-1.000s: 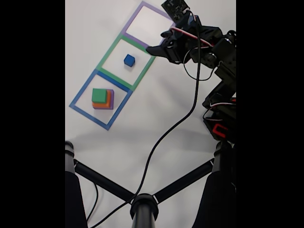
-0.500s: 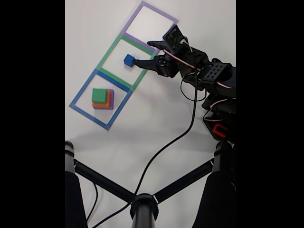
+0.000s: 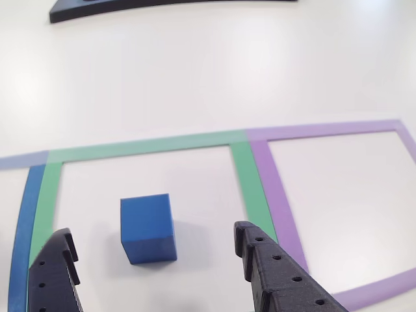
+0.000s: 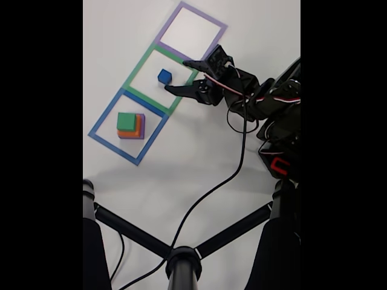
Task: Tower of hanoi
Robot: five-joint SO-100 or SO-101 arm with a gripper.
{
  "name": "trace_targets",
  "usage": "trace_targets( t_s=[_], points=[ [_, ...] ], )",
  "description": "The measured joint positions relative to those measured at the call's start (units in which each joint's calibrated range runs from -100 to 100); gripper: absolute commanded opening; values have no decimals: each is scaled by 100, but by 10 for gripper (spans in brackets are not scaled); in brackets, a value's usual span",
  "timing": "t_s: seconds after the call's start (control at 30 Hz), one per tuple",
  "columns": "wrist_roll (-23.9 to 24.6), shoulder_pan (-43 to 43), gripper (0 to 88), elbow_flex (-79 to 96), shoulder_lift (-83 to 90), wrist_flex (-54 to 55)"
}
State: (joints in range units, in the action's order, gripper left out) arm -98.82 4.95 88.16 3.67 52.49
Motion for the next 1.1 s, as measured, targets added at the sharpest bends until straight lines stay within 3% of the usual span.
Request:
trace_targets(
  t_s=[0.8,1.1],
  points=[
    [-20,-139,240,-1218,-1959,586],
    [0,-360,164,-1297,-2144,682]
  ],
)
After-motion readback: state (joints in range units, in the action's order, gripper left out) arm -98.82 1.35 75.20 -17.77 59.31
